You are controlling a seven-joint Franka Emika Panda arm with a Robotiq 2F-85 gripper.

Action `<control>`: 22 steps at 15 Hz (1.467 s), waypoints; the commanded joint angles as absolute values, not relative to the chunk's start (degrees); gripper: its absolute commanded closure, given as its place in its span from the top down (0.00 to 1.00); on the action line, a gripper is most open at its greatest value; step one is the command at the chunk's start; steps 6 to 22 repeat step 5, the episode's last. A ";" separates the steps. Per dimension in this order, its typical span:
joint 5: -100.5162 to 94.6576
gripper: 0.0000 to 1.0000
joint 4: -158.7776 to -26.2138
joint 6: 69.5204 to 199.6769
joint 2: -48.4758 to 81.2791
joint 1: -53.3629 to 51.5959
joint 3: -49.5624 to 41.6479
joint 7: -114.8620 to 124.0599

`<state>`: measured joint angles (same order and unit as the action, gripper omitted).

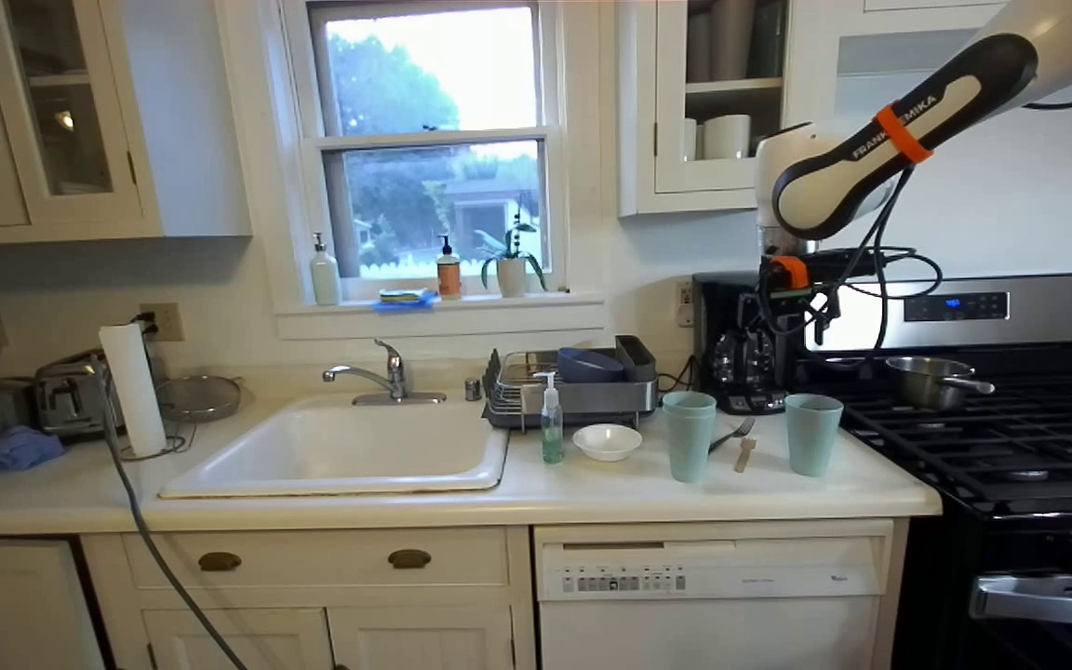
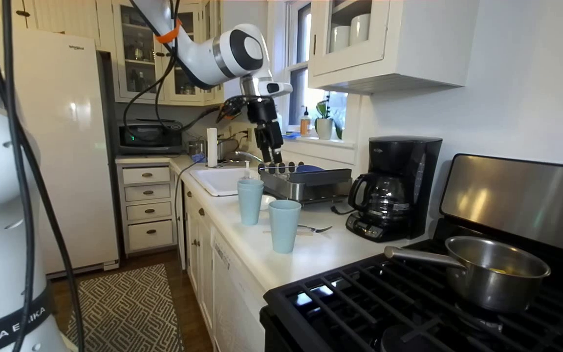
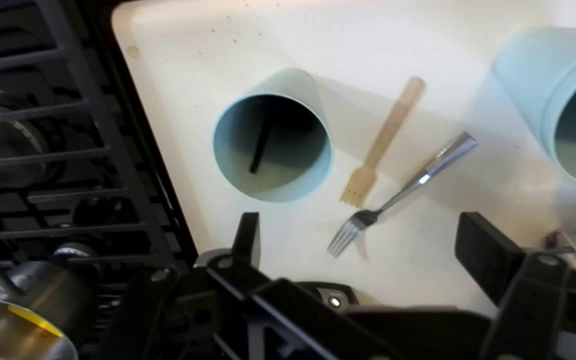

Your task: Stack two cups

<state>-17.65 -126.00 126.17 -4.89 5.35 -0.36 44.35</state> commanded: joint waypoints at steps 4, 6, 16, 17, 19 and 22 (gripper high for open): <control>-17.56 1.00 -125.91 121.79 -4.30 4.93 -1.01 44.27; -17.56 1.00 -125.91 121.72 -4.18 4.91 -1.05 44.26; -17.56 1.00 -125.91 121.72 -4.18 4.91 -1.05 44.26; -17.56 1.00 -125.91 121.72 -4.18 4.91 -1.05 44.26; -17.56 1.00 -125.91 121.72 -4.18 4.91 -1.05 44.26; -17.56 1.00 -125.91 121.72 -4.18 4.91 -1.05 44.26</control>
